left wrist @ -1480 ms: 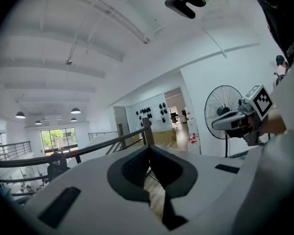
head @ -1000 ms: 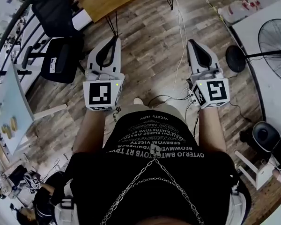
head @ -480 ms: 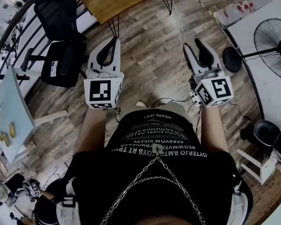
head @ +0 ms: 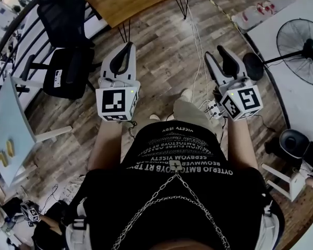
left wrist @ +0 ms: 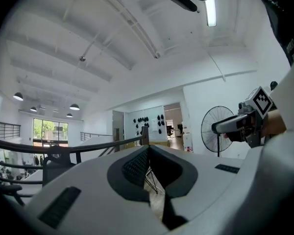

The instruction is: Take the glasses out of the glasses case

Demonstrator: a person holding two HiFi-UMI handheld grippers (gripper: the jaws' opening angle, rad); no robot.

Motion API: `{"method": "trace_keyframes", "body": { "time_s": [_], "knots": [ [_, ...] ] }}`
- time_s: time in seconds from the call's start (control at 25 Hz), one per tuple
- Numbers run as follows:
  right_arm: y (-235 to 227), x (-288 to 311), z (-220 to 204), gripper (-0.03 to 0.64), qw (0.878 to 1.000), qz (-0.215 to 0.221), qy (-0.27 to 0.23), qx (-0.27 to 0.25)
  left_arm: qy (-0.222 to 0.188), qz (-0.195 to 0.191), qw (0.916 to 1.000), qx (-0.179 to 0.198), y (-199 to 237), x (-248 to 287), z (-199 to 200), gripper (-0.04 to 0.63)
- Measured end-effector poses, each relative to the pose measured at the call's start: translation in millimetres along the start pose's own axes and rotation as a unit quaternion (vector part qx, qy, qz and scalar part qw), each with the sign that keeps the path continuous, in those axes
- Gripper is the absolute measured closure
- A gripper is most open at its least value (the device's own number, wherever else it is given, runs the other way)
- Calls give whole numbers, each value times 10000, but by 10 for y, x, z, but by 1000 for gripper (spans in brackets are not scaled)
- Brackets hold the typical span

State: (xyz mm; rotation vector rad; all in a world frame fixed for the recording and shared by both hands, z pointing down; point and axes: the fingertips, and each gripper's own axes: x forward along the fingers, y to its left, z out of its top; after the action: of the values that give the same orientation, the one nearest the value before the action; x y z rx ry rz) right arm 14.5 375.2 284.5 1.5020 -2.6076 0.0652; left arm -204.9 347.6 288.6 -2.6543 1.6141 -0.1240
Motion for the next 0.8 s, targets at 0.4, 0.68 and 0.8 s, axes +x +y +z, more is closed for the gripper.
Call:
{"method": "trace_keyframes", "body": {
  "time_s": [0.4,0.68,0.8],
  "knots": [
    [-55,244,-160,437,9996,263,68,-55,238,236,9994,55,162,31,-133,571],
    [-417,374,-303,434,9999,151,38,-15,388,149,9990,133,-54,345,-235,571],
    [-547,574,-329,434,9998,207,70,-16,408,141,9990,144,-13,567,-225,571]
  ]
}}
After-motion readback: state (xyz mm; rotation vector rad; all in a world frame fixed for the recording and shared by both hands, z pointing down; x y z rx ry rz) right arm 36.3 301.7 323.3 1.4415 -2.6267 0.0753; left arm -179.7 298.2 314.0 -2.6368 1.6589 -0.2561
